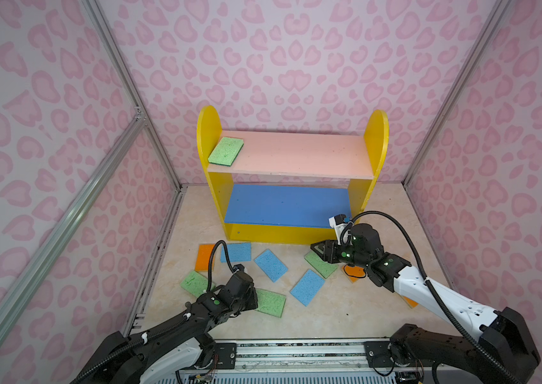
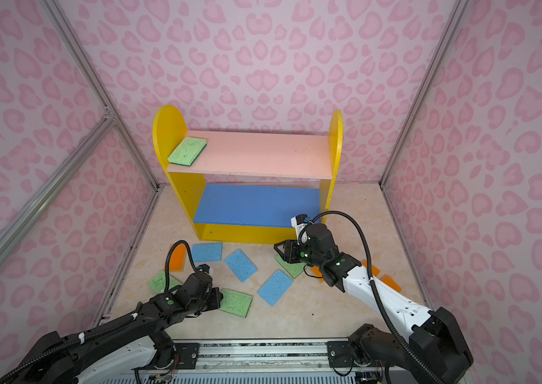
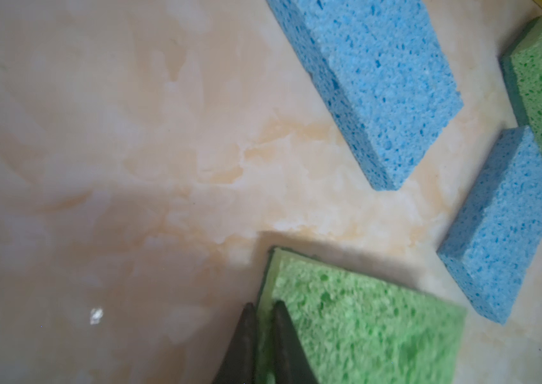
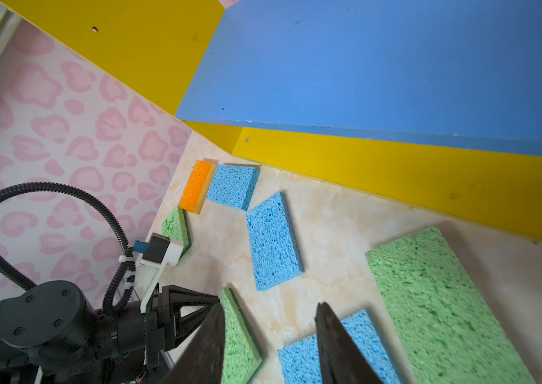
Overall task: Place and organize the cleaning sponges onto the shelf
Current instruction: 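Grasp the second green sponge with the left gripper and lift it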
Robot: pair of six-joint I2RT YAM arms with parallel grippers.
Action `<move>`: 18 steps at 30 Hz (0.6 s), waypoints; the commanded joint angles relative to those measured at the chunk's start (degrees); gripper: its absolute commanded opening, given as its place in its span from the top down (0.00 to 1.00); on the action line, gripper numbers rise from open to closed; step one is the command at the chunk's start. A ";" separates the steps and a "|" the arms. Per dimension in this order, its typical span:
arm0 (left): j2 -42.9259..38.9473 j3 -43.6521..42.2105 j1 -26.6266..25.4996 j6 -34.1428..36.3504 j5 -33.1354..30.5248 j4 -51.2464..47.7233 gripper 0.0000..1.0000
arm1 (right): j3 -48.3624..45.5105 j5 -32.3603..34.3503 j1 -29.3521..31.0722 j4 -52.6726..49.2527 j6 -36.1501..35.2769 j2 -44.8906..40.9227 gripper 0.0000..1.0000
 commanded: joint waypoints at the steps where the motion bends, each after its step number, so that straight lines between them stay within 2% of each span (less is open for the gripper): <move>1: -0.22 1.46 0.00 0.21 -0.30 -1.48 0.96 | -0.88 -1.60 -0.12 1.07 -0.97 0.02 0.54; 14: -1.51 11.10 0.29 8.57 -1.20 -3.10 0.96 | 0.61 -9.65 -0.67 2.07 -3.53 4.24 0.43; 18: -2.09 13.82 1.67 10.65 0.31 -1.93 0.96 | 1.07 -13.57 -2.49 2.42 -3.14 5.59 0.46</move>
